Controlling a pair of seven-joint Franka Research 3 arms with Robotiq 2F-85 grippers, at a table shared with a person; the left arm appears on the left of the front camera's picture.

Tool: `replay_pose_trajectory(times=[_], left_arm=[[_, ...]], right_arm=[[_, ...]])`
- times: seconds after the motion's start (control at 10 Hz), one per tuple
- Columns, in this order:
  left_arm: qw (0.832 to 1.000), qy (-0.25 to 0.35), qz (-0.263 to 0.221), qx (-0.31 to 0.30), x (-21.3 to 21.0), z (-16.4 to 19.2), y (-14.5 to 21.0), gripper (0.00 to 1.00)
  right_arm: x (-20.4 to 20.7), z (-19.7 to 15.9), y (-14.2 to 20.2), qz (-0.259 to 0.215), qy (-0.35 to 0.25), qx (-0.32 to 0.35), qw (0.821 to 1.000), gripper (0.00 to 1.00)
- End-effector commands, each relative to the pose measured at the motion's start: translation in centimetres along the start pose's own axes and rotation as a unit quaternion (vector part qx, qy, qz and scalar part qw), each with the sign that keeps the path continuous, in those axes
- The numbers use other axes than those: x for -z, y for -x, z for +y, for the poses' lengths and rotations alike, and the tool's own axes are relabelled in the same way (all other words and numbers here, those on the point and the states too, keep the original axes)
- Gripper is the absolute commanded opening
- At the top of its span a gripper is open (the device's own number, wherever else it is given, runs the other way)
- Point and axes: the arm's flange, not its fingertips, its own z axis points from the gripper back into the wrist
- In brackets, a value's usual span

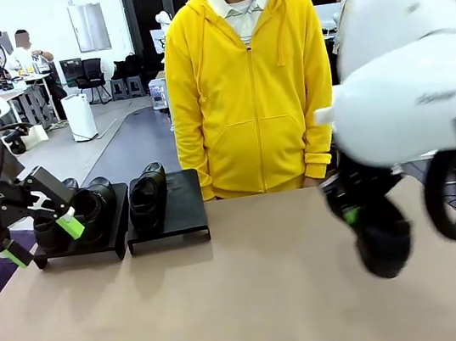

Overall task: Organize the shoes by placing them on the stand.
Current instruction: Pick up one Shoe and place it in the middle of the table.

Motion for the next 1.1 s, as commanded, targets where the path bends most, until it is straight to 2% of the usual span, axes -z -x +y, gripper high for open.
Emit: replay_pose_trajectory(times=[0.0, 0.2, 0.4, 0.6, 1.0], left_arm=[[1.000, 0.007, 0.003, -0.007, -0.1, 0.0, 0.1, 1.00], [1.000, 0.007, 0.003, -0.007, -0.1, 0.0, 0.1, 1.00], [1.000, 0.007, 0.003, -0.007, -0.1, 0.0, 0.1, 1.00], [1.000, 0.007, 0.003, -0.007, -0.1, 0.0, 0.1, 1.00], [1.000, 0.007, 0.003, -0.007, -0.1, 0.0, 0.1, 1.00]], right_arm=[[4.8, 5.7, -4.6, -0.007, 0.021, -0.003, 1.000, 0.00], [9.5, 11.8, -5.7, -0.024, 0.031, 0.003, 0.999, 0.00], [12.8, 14.5, -7.1, 0.010, 0.019, 0.003, 1.000, 0.00], [14.4, 15.5, -7.7, 0.043, 0.020, -0.002, 0.999, 0.00], [15.8, 16.4, -8.0, 0.077, 0.014, -0.022, 0.997, 0.00]])
